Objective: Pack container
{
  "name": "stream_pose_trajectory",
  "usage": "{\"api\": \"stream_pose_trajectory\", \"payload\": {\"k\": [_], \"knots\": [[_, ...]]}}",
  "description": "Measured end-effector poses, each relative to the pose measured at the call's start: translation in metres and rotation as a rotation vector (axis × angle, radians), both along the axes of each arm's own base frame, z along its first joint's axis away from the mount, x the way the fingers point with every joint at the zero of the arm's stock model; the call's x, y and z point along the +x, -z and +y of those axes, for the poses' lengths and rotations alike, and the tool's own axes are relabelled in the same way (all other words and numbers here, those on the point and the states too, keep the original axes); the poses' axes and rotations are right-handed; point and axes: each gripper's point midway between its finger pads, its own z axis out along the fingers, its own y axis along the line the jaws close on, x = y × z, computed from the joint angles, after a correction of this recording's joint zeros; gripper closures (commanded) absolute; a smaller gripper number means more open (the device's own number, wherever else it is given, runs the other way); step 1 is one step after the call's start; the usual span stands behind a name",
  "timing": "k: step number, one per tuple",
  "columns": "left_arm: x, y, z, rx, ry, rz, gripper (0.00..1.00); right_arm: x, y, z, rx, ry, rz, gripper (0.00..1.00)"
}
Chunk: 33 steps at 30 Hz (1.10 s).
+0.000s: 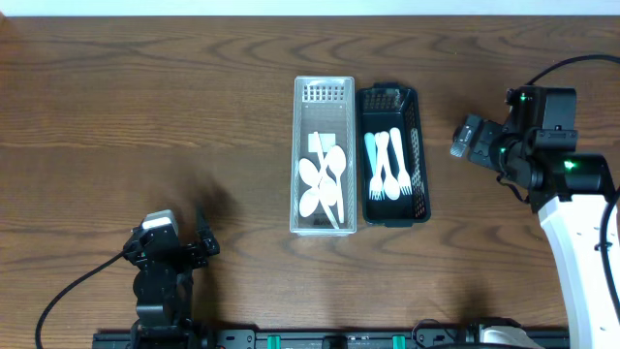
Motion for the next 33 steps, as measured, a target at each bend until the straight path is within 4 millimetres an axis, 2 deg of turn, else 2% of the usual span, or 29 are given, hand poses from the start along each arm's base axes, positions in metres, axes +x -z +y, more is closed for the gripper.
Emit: {"api": "stream_pose_trajectory", "payload": {"k": [3,6,11,14,16,19,25,27,33], "knots": [[0.0,0.0,0.0,0.0,0.0,0.0,0.02,0.004,-0.018,-0.007,-0.068,-0.021,-0.085,0.01],[0.0,0.0,0.0,0.0,0.0,0.0,0.02,-0.003,-0.049,-0.011,-0.141,-0.06,-0.208,0.01],[0.0,0.0,0.0,0.0,0.0,0.0,0.02,-0.036,-0.105,-0.014,-0.263,-0.12,-0.428,0.01],[0.0,0.0,0.0,0.0,0.0,0.0,0.02,-0.056,-0.113,-0.015,-0.317,-0.145,-0.504,0.01],[0.0,0.0,0.0,0.0,0.0,-0.001,0.02,-0.065,-0.108,-0.015,-0.341,-0.155,-0.533,0.01],[0.0,0.0,0.0,0.0,0.0,-0.002,0.02,-0.079,-0.083,-0.015,-0.363,-0.163,-0.557,0.01],[0.0,0.0,0.0,0.0,0.0,-0.002,0.02,-0.106,-0.005,-0.015,-0.373,-0.182,-0.512,0.01],[0.0,0.0,0.0,0.0,0.0,-0.002,0.02,-0.111,0.015,-0.015,-0.372,-0.185,-0.501,0.01],[0.0,0.0,0.0,0.0,0.0,-0.002,0.02,-0.119,0.041,-0.016,-0.376,-0.181,-0.513,0.01]]}}
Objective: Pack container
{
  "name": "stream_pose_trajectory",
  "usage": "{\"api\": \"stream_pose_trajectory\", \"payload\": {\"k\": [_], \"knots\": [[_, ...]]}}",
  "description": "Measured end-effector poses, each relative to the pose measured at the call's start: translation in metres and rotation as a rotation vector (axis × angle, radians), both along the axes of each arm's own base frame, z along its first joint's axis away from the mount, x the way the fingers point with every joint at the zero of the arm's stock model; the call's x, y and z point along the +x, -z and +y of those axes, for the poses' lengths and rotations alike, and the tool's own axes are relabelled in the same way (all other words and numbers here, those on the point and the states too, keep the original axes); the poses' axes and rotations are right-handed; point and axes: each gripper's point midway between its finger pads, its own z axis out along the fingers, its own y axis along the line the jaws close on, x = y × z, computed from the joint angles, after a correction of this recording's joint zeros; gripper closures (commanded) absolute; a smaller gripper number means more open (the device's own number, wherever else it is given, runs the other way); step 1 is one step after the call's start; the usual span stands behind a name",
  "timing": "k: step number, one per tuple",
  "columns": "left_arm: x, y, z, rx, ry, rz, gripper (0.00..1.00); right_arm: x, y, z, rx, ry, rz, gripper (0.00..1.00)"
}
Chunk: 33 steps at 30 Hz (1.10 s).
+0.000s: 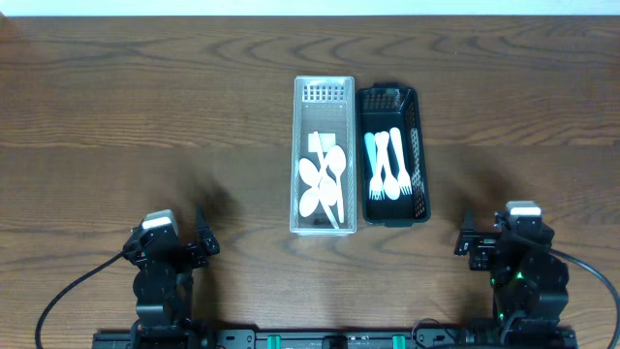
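A clear plastic bin [300,145] stands at the table's middle and holds several white spoons [318,184]. Touching its right side is a black basket [422,155] with three pale forks [386,167] lying lengthwise. My left gripper [204,238] sits folded at the near left edge, far from both containers. At the near right edge, my right gripper [465,240] is folded too. Nothing shows between either pair of fingers. The overhead view is too small to show whether they are open or shut.
Brown wooden table [145,107] all round the two containers. Black cables run from each arm base toward the front edge, where a black rail [320,339] lies.
My right arm has moved from the far right of the table, level with the basket, down to a folded pose at the near right edge. The left arm and both containers are unchanged.
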Motion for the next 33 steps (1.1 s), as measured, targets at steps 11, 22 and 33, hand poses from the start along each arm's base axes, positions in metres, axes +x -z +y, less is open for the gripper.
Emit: {"api": "stream_pose_trajectory", "payload": {"k": [11,22,33], "knots": [[0.0,0.0,0.0,0.0,0.0,0.0,0.02,-0.004,0.046,-0.001,-0.006,0.006,0.005,0.01],[0.0,0.0,0.0,0.0,0.0,0.0,0.02,-0.003,0.044,-0.001,-0.007,0.005,-0.008,0.01],[0.0,0.0,0.0,0.0,0.0,0.0,0.02,-0.003,0.044,-0.001,-0.007,0.005,-0.008,0.01]]}}
